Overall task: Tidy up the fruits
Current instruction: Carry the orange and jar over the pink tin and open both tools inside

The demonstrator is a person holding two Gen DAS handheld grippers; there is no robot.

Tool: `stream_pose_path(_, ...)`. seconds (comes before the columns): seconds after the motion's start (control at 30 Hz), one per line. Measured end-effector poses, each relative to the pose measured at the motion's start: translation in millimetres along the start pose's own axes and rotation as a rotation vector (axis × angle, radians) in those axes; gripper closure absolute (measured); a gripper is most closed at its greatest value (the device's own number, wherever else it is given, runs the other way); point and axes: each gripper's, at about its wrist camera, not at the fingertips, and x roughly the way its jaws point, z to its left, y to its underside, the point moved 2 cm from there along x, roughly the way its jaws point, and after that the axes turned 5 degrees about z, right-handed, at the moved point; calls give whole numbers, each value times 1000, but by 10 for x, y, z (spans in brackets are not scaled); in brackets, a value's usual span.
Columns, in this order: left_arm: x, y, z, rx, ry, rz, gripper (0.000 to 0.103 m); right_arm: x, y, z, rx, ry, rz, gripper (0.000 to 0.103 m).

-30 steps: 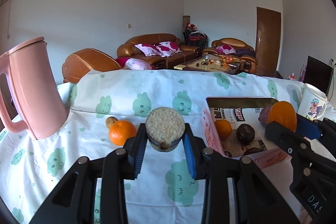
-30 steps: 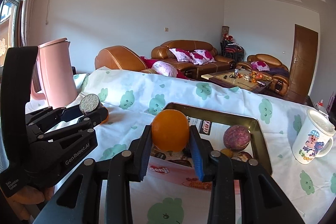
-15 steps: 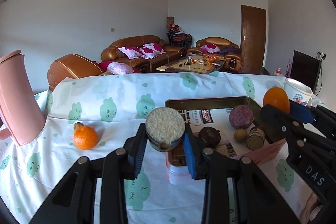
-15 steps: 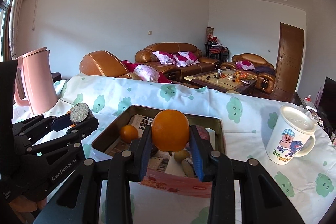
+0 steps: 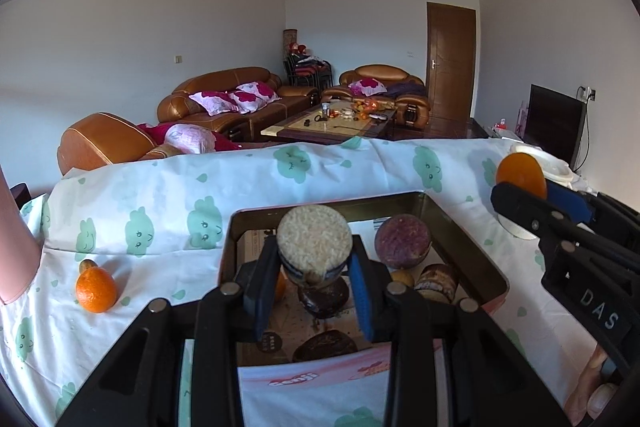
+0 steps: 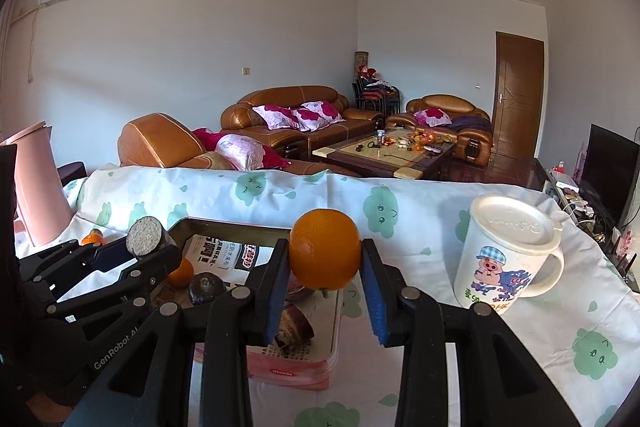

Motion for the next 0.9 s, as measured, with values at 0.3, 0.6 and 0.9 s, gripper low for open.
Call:
stream_pose_path(0.3,257,-143,33,-42,22,41,68,145,-14,-33,11,45,12,66)
stream_pose_path(0.6,468,-149,173,-74,23,107,68,546,-91,134,15,25,89,66)
stream_pose_path(0.9,581,-110,222,-104,40,157,68,780,14,222,23,-149,200,65)
